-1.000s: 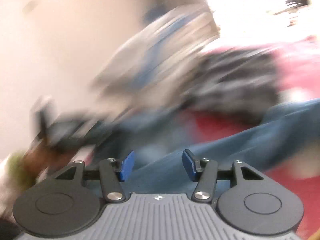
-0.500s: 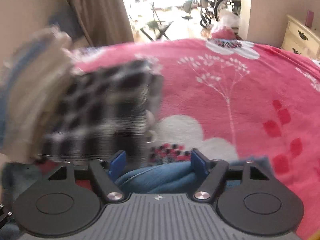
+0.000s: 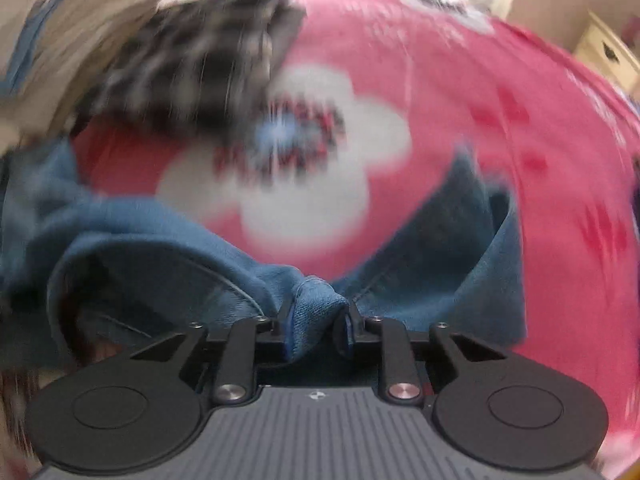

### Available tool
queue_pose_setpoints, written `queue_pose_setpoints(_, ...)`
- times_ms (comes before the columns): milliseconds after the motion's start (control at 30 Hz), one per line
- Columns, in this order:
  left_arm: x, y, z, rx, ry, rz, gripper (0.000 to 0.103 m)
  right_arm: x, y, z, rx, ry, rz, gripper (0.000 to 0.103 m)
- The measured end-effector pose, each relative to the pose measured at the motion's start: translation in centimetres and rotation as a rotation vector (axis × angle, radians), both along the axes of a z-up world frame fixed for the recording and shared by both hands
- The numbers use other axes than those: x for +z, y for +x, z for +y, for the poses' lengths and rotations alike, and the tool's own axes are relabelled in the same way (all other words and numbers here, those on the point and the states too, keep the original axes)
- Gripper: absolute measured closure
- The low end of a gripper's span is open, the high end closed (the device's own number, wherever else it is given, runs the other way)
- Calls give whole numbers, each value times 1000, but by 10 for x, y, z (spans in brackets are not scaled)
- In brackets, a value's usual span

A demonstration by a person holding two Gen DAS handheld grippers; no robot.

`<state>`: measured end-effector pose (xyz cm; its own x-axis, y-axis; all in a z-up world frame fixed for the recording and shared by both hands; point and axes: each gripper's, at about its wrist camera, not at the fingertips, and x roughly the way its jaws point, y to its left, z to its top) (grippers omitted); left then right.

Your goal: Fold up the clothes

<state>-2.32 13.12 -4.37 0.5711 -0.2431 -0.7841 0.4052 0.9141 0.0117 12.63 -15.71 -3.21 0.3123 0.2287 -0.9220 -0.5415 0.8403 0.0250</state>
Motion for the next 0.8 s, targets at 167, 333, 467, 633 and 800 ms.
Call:
queue_pose_setpoints(167, -7, -32, -22, -148, -11, 39, 89, -7, -77, -46, -25, 59, -148, 71)
queue_pose_setpoints(333, -16, -57, -33, -177, -44, 130, 85, 20, -84, -64, -75, 51, -241, 61)
queue_pose_setpoints(467, -12, -77, -19, -64, -106, 185, 74, 62, -82, -49, 1, 98, -415, 59)
queue_pose_setpoints(633, 5, -109, 24, 190, -164, 191, 63, 97, -67, 33, 260, 253, -430, 57)
queue_pose_setpoints(800, 26, -145, 89, 494, -197, 130, 61, 110, -81, 155, 615, 391, -252, 54)
